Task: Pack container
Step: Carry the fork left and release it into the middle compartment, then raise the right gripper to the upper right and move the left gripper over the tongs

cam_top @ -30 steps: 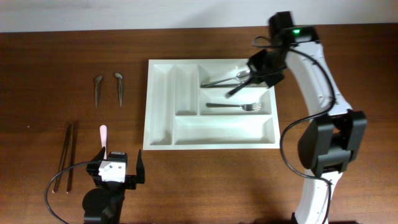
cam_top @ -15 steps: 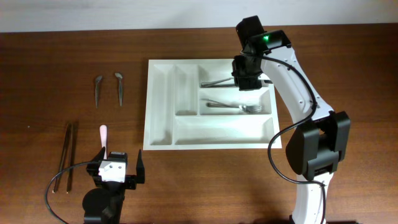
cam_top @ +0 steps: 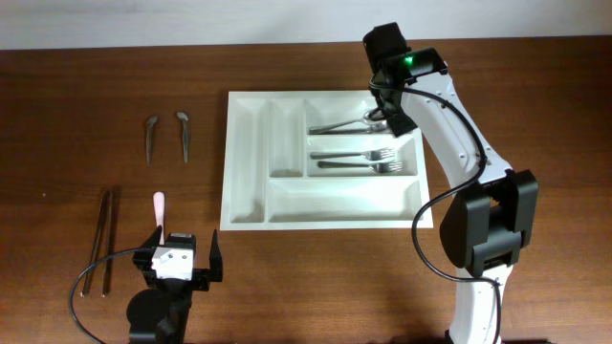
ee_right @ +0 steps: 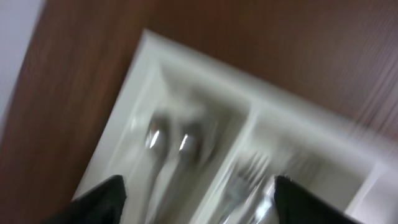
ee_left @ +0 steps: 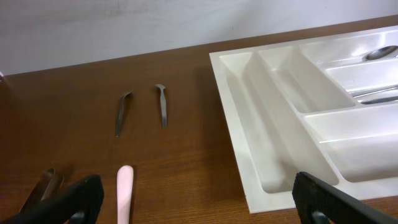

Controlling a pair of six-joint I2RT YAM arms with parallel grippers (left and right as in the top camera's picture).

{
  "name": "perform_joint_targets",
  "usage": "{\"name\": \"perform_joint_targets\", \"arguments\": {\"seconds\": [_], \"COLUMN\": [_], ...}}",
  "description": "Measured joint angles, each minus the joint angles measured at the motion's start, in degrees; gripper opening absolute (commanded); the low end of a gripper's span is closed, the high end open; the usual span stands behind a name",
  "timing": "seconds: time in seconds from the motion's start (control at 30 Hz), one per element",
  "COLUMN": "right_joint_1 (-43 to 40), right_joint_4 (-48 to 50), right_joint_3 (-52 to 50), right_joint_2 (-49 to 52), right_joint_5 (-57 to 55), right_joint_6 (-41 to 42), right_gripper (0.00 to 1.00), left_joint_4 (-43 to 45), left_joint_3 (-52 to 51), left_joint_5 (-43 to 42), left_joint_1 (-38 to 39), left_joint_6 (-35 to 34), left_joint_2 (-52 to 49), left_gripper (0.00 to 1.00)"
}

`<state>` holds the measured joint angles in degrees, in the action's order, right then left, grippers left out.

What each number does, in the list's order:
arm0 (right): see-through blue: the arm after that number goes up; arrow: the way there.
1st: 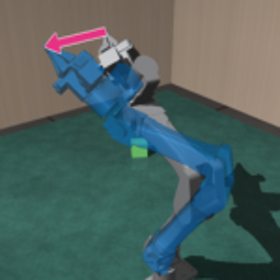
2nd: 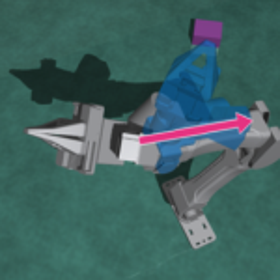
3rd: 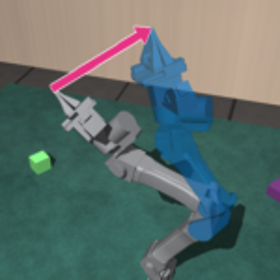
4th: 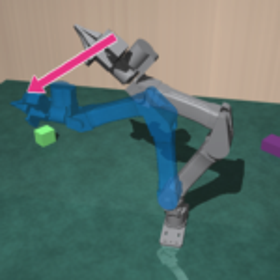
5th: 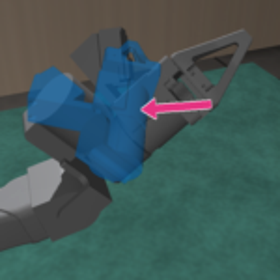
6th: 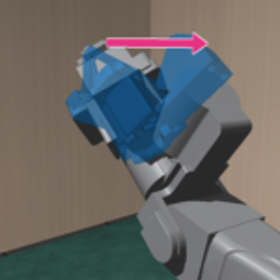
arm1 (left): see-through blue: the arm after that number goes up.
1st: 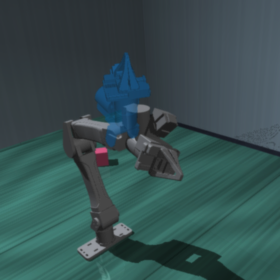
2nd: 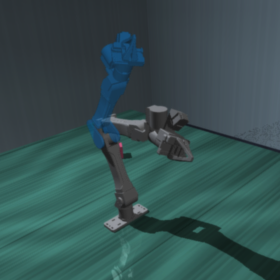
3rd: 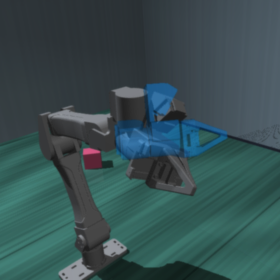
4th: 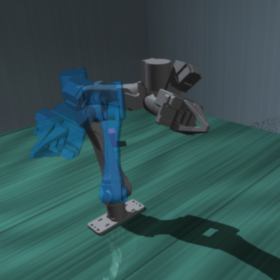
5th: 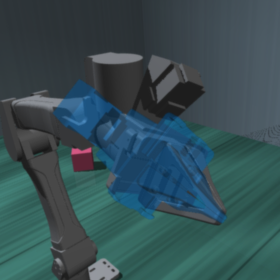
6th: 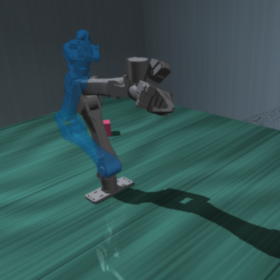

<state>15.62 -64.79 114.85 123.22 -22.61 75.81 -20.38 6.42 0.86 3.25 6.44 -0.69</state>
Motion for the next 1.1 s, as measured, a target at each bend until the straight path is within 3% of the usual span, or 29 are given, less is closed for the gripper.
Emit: {"name": "perform_joint_targets", "arguments": {"seconds": [0.1,0.27,0.4,0.53,0.8,1.1], "right_joint_1": [-0.4,-3.4,-9.6,-17.6,-30.9,-36.4], "right_joint_4": [0.2,1.5,1.5,-0.6,-8.5,-7.5], "right_joint_3": [0.7,3.4,5.1,5.4,5.4,4.9], "right_joint_2": [0.0,-0.3,-0.8,-1.1,-1.1,-1.1], "right_joint_5": [-13.8,-29.2,-31.0,-21.1,13.6,25.4], "right_joint_6": [-14.7,-35.6,-47.8,-59.1,-85.7,-97.0], "right_gripper": [0.99,0.99,0.99,0.99,0.99,0.99], "left_joint_4": [0.0,0.0,0.0,0.0,0.0,0.0], "left_joint_3": [0.0,0.0,0.0,0.0,0.0,0.0], "left_joint_5": [0.0,0.0,0.0,0.0,0.0,0.0], "left_joint_1": [0.0,0.0,0.0,0.0,0.0,0.0], "left_joint_6": [0.0,0.0,0.0,0.0,0.0,0.0], "left_joint_2": [0.0,0.0,0.0,0.0,0.0,0.0], "left_gripper": [0.99,0.99,0.99,0.99,0.99,0.99]}}
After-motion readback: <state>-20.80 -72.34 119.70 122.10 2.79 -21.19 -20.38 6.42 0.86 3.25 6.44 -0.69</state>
